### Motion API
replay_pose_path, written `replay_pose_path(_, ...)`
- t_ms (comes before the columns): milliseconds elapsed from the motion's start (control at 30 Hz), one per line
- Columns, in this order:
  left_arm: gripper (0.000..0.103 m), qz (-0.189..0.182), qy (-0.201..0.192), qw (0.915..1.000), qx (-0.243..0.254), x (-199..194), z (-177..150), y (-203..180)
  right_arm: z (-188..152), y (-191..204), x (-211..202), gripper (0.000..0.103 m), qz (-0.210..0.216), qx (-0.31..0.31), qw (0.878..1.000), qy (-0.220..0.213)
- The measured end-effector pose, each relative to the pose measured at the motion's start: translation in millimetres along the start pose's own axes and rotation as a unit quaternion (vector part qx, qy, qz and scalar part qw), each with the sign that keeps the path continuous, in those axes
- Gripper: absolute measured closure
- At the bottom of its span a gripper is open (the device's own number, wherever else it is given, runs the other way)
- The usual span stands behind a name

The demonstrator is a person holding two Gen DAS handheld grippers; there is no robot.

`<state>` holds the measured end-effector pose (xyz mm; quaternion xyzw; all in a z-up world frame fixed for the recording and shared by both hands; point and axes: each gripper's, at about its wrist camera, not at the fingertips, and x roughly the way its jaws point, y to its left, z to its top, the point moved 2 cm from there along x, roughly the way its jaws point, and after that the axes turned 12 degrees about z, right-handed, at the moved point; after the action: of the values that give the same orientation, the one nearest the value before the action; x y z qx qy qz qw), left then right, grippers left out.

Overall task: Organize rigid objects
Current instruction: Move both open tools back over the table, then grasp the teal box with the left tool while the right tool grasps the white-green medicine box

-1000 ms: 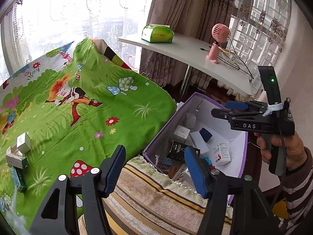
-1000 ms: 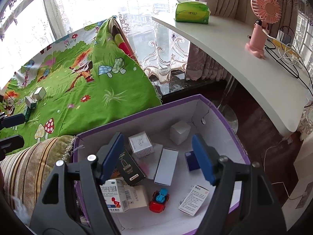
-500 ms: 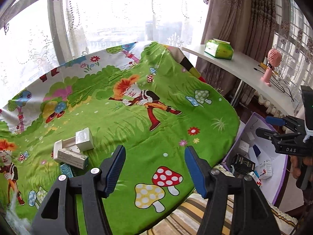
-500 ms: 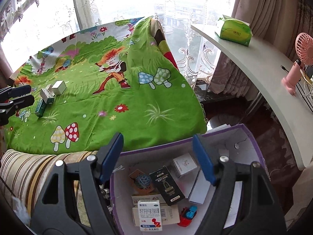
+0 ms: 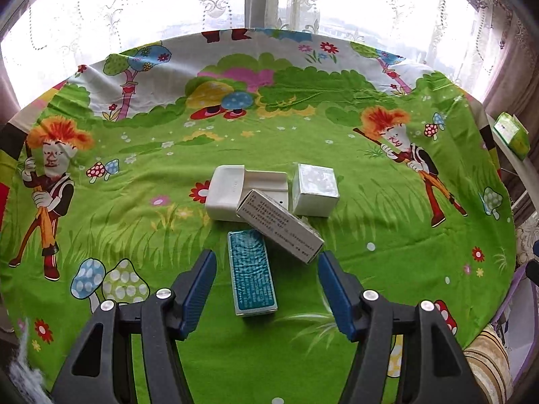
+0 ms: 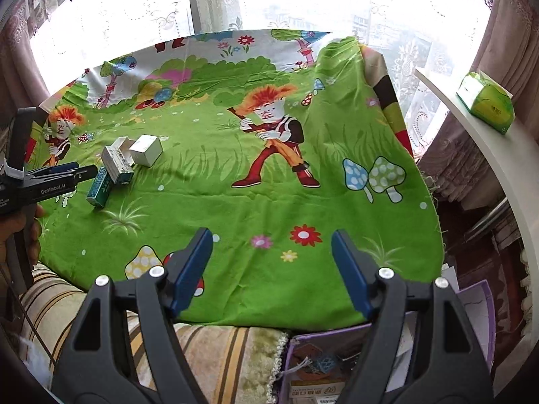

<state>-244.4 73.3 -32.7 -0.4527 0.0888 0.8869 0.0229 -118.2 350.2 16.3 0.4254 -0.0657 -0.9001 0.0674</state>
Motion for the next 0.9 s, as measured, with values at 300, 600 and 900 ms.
replay_pose_path(300, 0.040, 0.001, 0.044, 0.9990, 0.006, 38, -9, -3, 33, 60, 45, 0.027, 0.035, -0.049, 0.998, 0.007)
replay_pose_path(600, 0.069, 0.004, 0.043, 0.9990, -0.004, 53, -13, 7, 49, 120, 86, 0.027, 0.053, -0.120, 0.991, 0.024)
replay_pose_path(900, 0.069, 0.039, 0.020, 0.9949, -0.091, 38, -20, 53, 45, 157, 127, 0.027, 0.087, -0.136, 0.985, 0.067)
